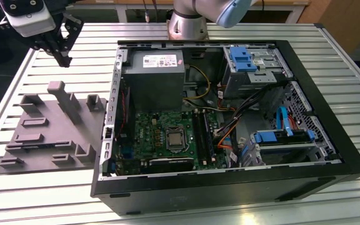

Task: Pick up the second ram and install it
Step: 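Reach for the second ram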

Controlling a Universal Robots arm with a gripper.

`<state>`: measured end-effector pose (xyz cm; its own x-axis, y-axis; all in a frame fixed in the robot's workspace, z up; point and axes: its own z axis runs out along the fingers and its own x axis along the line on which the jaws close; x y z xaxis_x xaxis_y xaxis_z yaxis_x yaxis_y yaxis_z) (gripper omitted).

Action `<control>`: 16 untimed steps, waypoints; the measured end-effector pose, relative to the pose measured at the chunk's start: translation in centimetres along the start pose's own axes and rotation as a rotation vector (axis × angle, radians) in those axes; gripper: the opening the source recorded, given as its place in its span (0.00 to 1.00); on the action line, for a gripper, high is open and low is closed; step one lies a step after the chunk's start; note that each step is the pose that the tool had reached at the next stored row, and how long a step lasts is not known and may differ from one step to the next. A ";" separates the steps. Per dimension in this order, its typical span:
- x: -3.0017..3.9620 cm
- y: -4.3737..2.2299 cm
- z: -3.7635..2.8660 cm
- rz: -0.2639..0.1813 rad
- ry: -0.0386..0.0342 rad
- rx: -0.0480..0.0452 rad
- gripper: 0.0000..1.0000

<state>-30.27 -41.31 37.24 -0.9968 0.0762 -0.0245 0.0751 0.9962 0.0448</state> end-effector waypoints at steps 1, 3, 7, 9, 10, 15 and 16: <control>0.07 -0.01 0.00 0.000 0.0000 0.0000 0.11; 0.20 -0.03 0.02 0.000 0.0001 0.0001 0.11; 0.47 -0.08 0.04 0.000 0.0001 0.0001 0.11; 0.59 -0.10 0.05 0.000 0.0000 0.0001 0.11; 0.63 -0.11 0.06 0.000 0.0000 0.0000 0.11; 0.84 -0.14 0.08 0.000 0.0000 0.0000 0.11; 0.89 -0.14 0.08 0.000 0.0001 0.0001 0.11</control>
<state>-31.17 -41.38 37.14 -0.9968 0.0763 -0.0244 0.0751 0.9962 0.0447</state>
